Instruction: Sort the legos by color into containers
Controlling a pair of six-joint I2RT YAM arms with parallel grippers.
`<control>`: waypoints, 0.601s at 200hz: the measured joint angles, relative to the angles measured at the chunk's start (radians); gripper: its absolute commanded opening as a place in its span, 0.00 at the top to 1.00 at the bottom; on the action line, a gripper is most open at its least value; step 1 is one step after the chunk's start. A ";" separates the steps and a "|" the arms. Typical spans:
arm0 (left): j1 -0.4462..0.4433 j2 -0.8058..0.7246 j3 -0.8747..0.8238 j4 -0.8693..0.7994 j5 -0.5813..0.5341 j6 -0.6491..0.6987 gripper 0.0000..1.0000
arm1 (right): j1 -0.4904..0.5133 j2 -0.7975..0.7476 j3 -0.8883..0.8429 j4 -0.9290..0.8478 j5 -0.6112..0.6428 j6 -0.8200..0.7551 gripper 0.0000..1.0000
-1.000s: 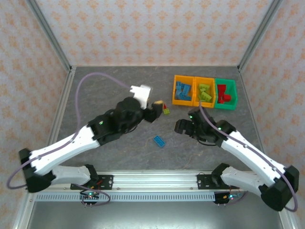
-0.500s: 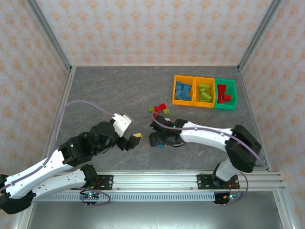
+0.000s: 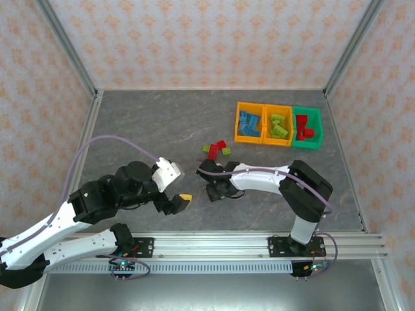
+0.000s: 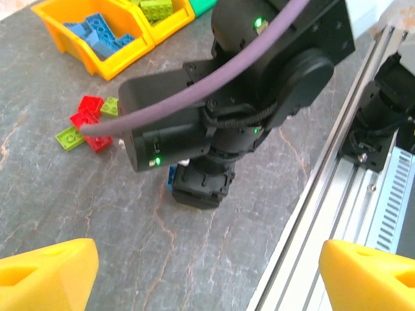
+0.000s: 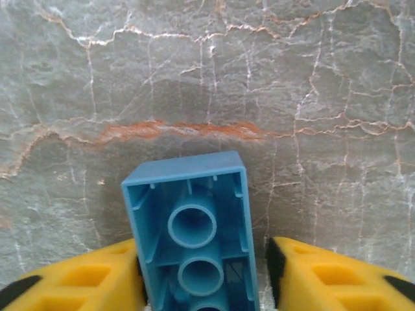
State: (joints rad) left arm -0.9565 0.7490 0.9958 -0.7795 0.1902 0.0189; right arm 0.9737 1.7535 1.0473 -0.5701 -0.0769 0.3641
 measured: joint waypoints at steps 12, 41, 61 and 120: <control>0.000 0.002 0.005 -0.024 0.000 0.006 0.10 | 0.000 -0.003 -0.002 0.006 0.004 0.008 0.62; 0.000 0.006 0.021 -0.082 -0.023 0.018 0.10 | -0.003 -0.084 -0.063 0.039 0.033 0.041 0.69; 0.000 0.000 0.023 -0.108 -0.051 0.034 0.10 | -0.033 -0.216 -0.125 0.068 0.042 0.065 0.69; 0.000 -0.077 -0.041 -0.104 -0.135 0.058 0.09 | -0.381 -0.453 -0.109 0.161 0.125 0.082 0.69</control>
State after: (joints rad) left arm -0.9565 0.6720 0.9546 -0.8837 0.0555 0.0772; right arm 0.5922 1.3006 0.9382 -0.4095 0.0479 0.4465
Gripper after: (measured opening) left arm 0.908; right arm 0.314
